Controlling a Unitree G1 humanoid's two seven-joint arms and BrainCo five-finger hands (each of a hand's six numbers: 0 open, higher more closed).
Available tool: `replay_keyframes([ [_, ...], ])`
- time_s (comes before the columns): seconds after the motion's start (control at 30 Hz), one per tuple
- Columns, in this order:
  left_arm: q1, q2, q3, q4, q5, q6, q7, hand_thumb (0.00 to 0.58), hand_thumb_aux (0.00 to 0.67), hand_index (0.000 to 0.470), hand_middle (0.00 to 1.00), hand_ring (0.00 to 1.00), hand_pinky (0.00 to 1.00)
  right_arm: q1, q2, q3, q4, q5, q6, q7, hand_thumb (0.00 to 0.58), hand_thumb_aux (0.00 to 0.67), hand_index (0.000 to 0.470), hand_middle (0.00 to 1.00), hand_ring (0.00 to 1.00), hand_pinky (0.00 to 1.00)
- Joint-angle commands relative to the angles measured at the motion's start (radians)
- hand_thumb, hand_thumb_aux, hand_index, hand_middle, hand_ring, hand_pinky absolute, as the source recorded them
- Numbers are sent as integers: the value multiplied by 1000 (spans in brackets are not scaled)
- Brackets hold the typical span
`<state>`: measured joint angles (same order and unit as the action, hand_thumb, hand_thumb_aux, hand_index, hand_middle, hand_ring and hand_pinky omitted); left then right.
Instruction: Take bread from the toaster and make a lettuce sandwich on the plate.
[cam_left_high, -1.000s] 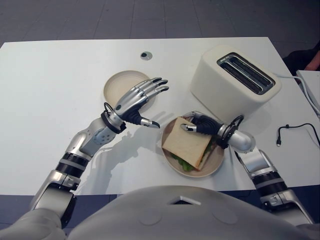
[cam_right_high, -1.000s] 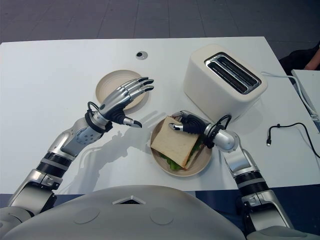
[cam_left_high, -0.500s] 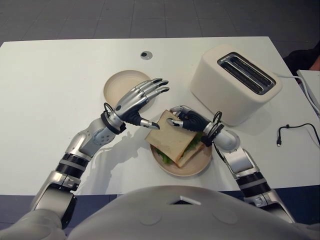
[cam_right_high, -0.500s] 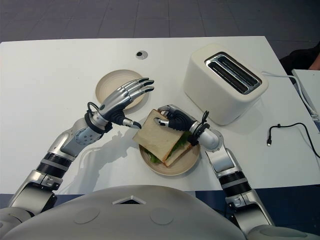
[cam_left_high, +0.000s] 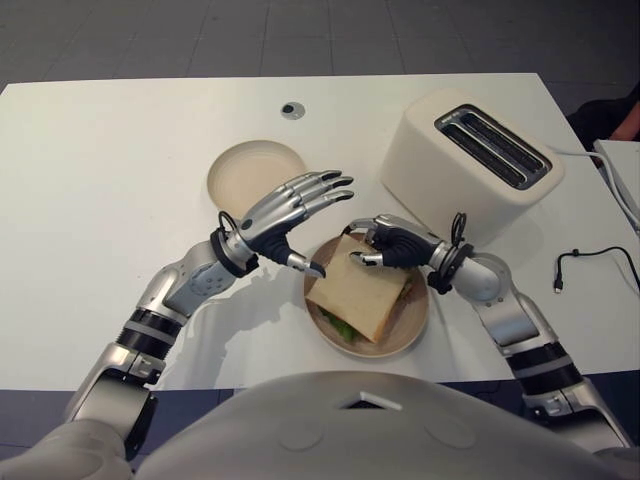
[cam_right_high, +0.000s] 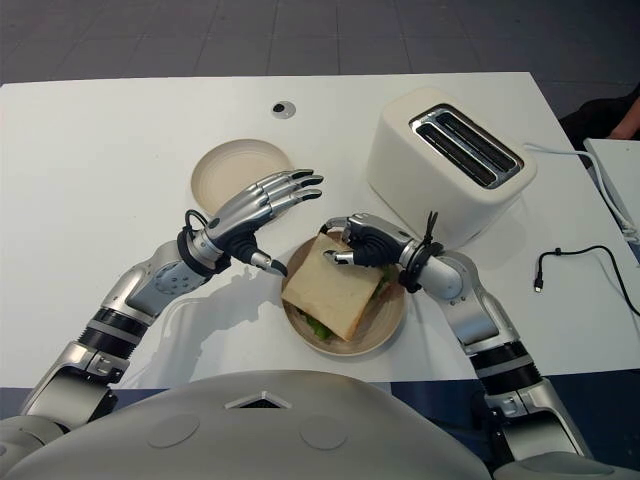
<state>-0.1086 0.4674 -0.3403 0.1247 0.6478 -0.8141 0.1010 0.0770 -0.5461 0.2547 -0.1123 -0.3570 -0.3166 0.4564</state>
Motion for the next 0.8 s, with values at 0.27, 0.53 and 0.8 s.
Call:
replay_keyframes([
  [0.27,25,15,-19,-17,-142,-55,-64,0,0,0,0,0,0,-18,28,-119,-68,46,-12,-133,0,0,0,0,0,0],
  [0.53,144,368,-408,-225,-922,-91,-688,580,670,470,1000,1000,1000,301,-294,-280,-145,785,-101,519,580,670,470,1000,1000,1000],
  [0.8,202,409,-411,-91,-841,32,-960,580,670,470,1000,1000,1000,546,-448,-319,-1,644,-190,755,580,670,470,1000,1000,1000],
])
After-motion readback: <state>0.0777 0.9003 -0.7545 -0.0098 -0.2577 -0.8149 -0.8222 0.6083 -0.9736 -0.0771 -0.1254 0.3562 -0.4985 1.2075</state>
